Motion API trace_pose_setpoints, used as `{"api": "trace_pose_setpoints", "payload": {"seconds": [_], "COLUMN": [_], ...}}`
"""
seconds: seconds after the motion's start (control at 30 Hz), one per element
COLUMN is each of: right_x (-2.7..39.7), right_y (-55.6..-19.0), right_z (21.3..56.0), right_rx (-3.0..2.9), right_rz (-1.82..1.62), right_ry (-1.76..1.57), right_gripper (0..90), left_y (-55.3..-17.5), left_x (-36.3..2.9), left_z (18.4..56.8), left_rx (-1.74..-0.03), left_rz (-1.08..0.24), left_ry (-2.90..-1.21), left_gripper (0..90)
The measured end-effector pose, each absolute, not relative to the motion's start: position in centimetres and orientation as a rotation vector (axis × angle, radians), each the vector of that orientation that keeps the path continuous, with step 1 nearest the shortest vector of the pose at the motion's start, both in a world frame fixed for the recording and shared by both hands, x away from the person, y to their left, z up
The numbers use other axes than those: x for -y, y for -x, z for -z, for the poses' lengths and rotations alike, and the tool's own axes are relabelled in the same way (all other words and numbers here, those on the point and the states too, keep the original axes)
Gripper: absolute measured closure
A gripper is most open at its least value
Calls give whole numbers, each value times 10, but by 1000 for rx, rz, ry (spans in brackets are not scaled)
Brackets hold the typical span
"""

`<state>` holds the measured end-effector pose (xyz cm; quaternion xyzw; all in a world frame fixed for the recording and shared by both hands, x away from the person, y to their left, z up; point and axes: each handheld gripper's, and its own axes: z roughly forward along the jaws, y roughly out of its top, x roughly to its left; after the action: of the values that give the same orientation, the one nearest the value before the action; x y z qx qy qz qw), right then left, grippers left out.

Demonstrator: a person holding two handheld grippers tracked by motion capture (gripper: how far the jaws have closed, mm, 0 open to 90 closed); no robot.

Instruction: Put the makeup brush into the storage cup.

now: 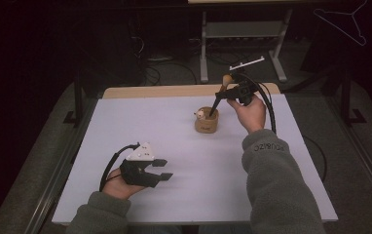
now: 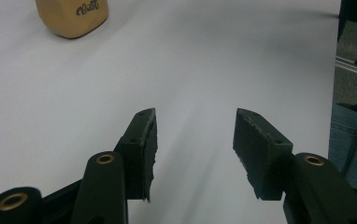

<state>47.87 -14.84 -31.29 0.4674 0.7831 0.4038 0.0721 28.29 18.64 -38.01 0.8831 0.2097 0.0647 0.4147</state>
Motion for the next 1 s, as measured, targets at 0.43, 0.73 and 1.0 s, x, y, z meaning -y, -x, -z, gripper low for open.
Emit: {"api": "trace_pose_setpoints", "payload": {"seconds": [0.43,0.73,1.0], "right_x": [143,143,137], "right_y": [-480,-481,-482], "right_z": [322,334,345], "right_rx": [-2360,-2367,-2388], "right_rz": [-1204,-1193,-1188], "right_ry": [-1415,-1420,-1451], "right_gripper": [716,716,715], "left_y": [-283,-283,-283], "left_x": [-187,-187,-187], "left_z": [380,380,380], "left_rx": [-523,-525,-527], "left_rz": [-165,-161,-161], "left_ry": [-2226,-2220,-2221], "left_gripper": [492,491,490]}}
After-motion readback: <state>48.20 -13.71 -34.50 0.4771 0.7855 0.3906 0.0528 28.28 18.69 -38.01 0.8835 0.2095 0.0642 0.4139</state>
